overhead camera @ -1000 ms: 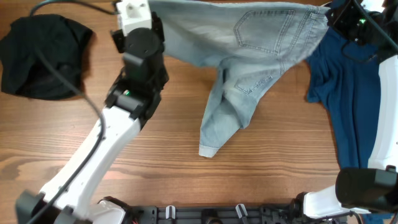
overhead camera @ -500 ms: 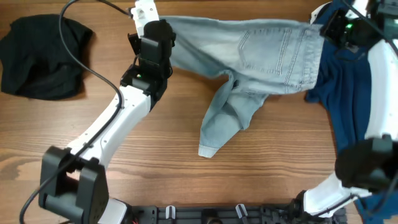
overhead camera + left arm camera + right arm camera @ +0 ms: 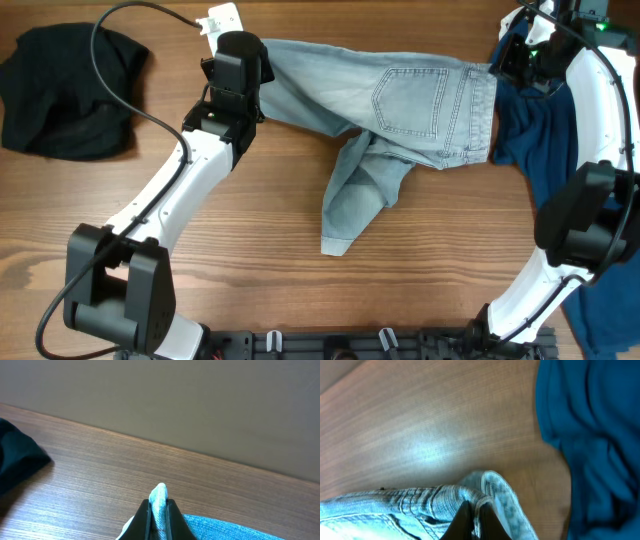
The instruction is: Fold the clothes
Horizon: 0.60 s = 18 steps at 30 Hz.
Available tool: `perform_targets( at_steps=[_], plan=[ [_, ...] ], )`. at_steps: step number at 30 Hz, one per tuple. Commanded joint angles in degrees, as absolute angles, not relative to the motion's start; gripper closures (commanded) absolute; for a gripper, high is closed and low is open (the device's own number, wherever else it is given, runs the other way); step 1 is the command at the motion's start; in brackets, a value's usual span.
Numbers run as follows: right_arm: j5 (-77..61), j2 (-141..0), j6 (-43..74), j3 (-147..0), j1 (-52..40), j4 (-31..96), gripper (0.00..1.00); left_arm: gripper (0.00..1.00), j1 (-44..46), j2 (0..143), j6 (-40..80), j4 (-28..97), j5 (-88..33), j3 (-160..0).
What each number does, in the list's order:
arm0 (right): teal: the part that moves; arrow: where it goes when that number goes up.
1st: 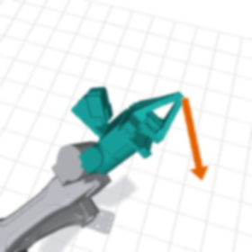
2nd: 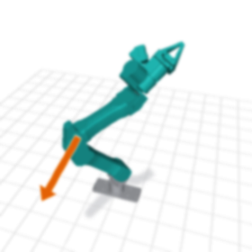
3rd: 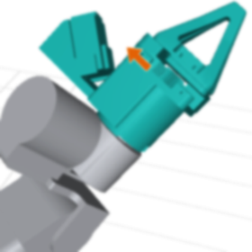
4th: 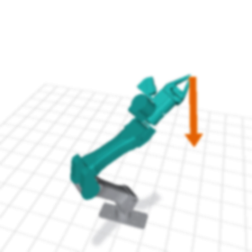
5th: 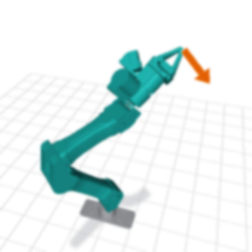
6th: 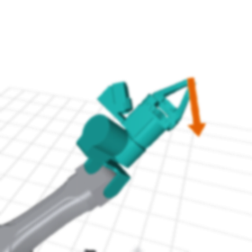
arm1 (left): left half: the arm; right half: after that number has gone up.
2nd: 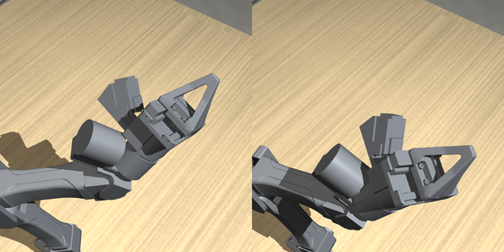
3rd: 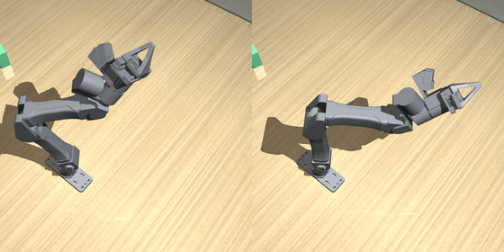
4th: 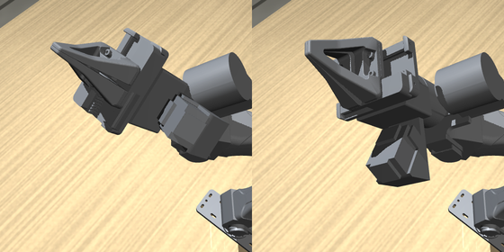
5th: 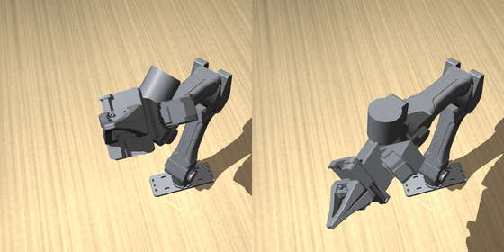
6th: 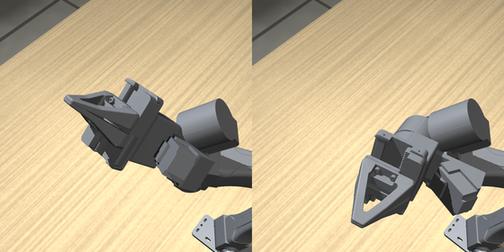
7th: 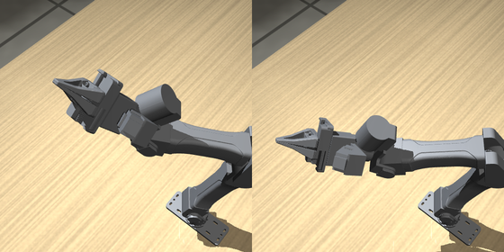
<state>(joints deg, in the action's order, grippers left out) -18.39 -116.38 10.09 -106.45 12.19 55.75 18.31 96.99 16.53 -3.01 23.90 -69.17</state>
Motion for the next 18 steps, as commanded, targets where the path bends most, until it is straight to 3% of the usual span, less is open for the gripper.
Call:
perform_targets(
  at_steps=[1,12,18],
  plan=[
    [-16.12,-115.61,7.42,-108.16,12.69,51.72,0.96,0.96,17.26,97.32,17.41,-4.80,24.03,-70.15],
    [-16.10,-111.53,1.78,-124.49,12.69,43.09,0.96,0.96,18.52,97.12,17.17,-11.42,24.05,-70.17],
    [-16.14,-104.33,1.74,-126.17,12.69,38.63,0.96,0.96,18.41,97.03,17.17,-14.92,26.89,-70.17]
  ],
)
